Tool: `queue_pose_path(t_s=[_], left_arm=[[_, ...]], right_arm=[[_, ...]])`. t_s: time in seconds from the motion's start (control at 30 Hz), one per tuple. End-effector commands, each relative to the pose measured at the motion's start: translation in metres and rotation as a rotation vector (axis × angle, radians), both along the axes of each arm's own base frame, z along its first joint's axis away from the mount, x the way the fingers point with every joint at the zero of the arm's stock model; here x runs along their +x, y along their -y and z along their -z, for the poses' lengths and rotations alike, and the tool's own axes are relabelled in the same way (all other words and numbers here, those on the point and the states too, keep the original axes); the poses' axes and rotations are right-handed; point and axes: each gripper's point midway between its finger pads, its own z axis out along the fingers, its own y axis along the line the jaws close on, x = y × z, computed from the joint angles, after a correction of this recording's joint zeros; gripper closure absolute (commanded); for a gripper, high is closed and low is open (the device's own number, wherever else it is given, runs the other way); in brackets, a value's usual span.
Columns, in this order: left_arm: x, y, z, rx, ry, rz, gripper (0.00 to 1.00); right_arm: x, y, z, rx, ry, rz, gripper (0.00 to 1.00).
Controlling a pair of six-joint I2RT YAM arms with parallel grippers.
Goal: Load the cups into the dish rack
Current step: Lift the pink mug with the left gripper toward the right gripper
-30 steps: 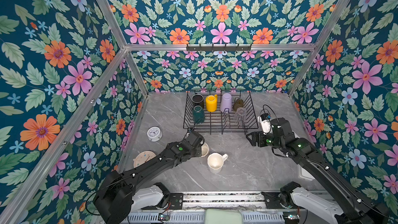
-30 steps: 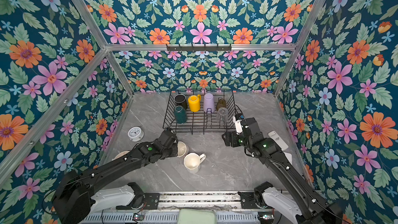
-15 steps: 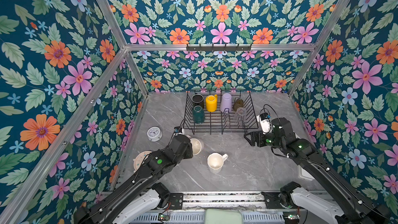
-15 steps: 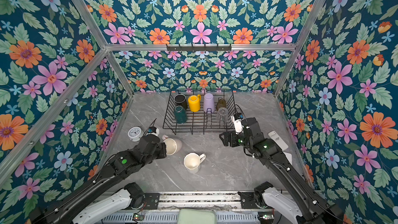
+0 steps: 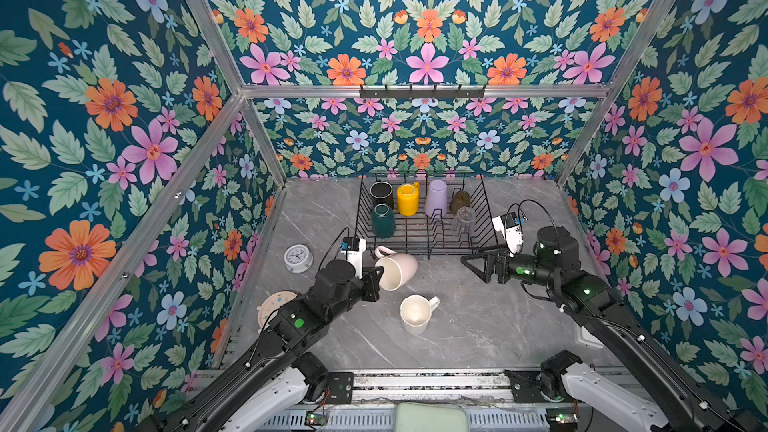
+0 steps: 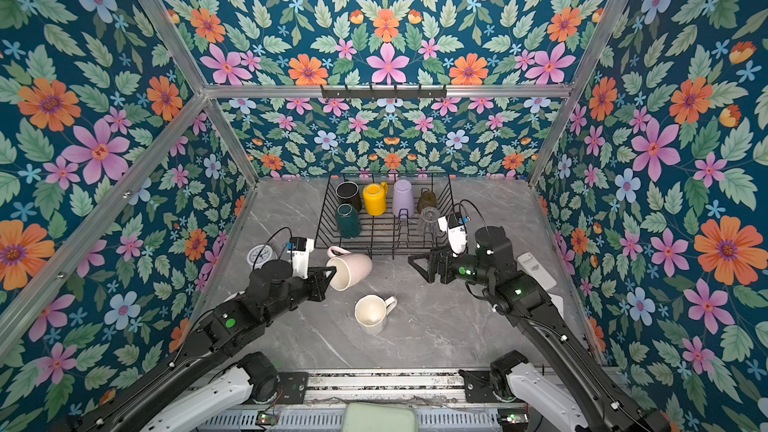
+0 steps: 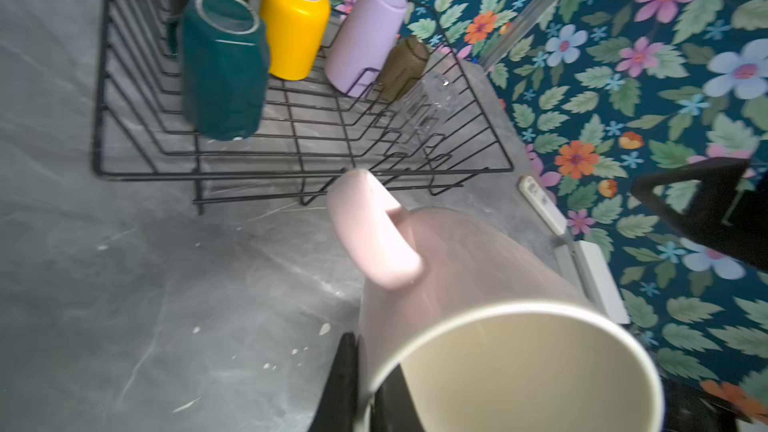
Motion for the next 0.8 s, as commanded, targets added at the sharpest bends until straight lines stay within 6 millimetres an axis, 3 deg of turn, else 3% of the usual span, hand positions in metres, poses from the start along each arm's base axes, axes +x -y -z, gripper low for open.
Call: queue_pose_path(t_s=[0.0, 0.23, 0.53, 0.77], left_arm=[[0.002, 0.033, -0.05, -0.185, 0.14, 0.138, 1.0], [-0.01, 0.056, -0.069, -0.337, 0.204, 0.319, 1.0], [-0.029, 0.068, -0.084, -0.437, 0.286, 0.469, 1.0], [-0.03, 0.072, -0.088, -0.425, 0.347, 0.504, 1.0]], right_arm=[[-0.015, -0.014, -0.029, 0.119, 0.045, -0.114, 0.05], [-0.026, -0.023, -0.037, 0.205, 0.036, -0.208, 0.05], [-0.034, -0.032, -0.038, 0.251, 0.012, -0.302, 0.06], [-0.044, -0.041, -0.035, 0.26, -0.031, -0.383, 0.06]])
